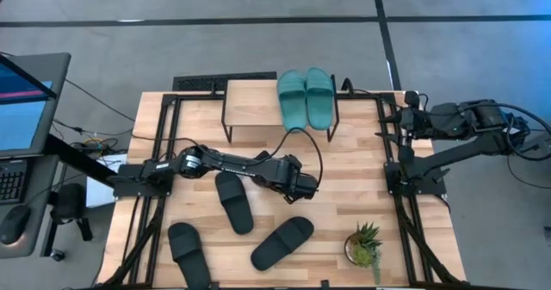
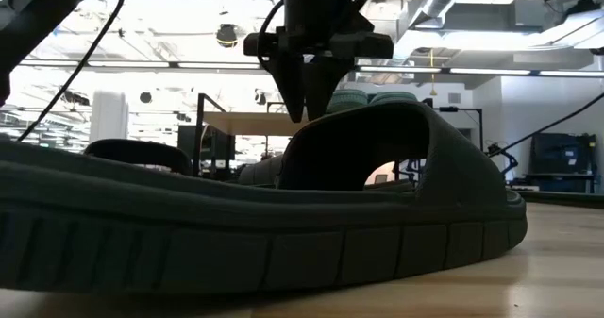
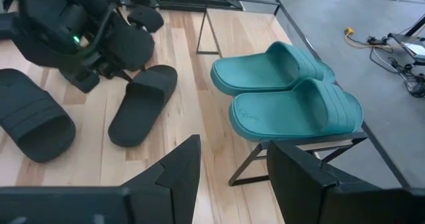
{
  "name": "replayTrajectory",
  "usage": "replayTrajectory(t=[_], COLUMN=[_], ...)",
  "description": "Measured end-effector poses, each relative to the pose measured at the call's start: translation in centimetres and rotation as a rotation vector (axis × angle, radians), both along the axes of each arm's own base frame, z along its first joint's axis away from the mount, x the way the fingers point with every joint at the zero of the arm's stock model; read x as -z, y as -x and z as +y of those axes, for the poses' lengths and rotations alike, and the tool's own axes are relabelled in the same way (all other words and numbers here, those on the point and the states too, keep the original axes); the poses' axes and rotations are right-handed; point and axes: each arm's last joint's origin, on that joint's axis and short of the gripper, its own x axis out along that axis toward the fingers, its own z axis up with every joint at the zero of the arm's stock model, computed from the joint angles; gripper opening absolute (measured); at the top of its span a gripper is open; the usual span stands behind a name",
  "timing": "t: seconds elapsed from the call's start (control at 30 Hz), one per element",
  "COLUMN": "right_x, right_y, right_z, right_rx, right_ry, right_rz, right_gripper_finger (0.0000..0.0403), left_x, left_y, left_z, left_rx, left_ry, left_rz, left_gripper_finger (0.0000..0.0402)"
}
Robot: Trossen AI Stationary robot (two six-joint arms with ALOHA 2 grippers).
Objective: Pick and place slides into the shelf
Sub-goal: Put the black slipper on the shelf
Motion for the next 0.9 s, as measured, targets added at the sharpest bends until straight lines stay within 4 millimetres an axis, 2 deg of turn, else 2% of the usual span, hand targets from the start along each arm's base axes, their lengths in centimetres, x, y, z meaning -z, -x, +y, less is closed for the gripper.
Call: replayTrajectory(t=[0.27,0.9], right_x=[0.0,0.1], right_y=[0.0,0.1], right_z=[0.0,0.0], right_rx=[-0.005,0.001], right_ry=[0.005,-0.001], right_rz=[0.006,0.015], right_gripper_finger=[0.0161,0.0161], left_x=[2.6,3.1], left_y=[-0.7,-0.4], left_z=[0.2,0.4], left_rx=[0.037,0.014], left_ry=[0.03,-0.014], left_rz=[0.082,0.112], left_gripper_finger=[0.0155,0.0161])
